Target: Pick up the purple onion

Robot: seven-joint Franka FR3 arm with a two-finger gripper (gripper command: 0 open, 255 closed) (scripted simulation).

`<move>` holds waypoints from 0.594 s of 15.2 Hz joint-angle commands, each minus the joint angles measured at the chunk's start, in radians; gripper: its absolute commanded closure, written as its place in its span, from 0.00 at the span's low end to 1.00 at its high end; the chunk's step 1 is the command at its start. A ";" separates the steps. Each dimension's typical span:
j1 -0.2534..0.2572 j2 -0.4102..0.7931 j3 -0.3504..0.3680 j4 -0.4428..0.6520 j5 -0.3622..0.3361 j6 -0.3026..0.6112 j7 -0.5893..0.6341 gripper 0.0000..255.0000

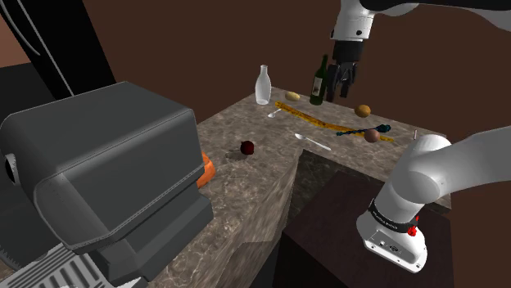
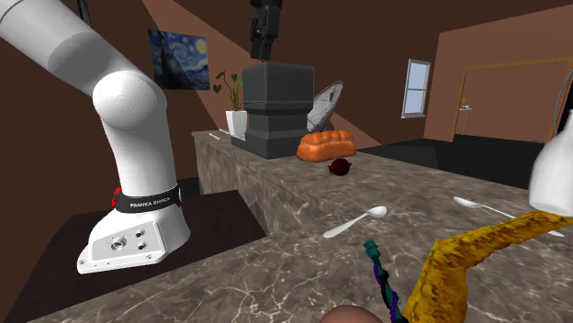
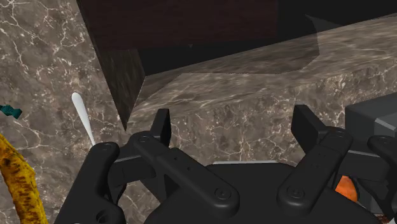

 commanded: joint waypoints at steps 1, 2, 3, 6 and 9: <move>0.000 0.000 0.000 0.000 0.000 0.000 0.000 0.00; -0.001 0.017 0.014 -0.013 0.007 0.034 0.020 0.00; -0.002 0.036 0.027 -0.024 0.014 0.069 0.040 0.00; -0.003 0.102 0.066 -0.049 0.032 0.171 0.098 0.00; -0.005 0.181 0.102 -0.060 0.044 0.273 0.156 0.00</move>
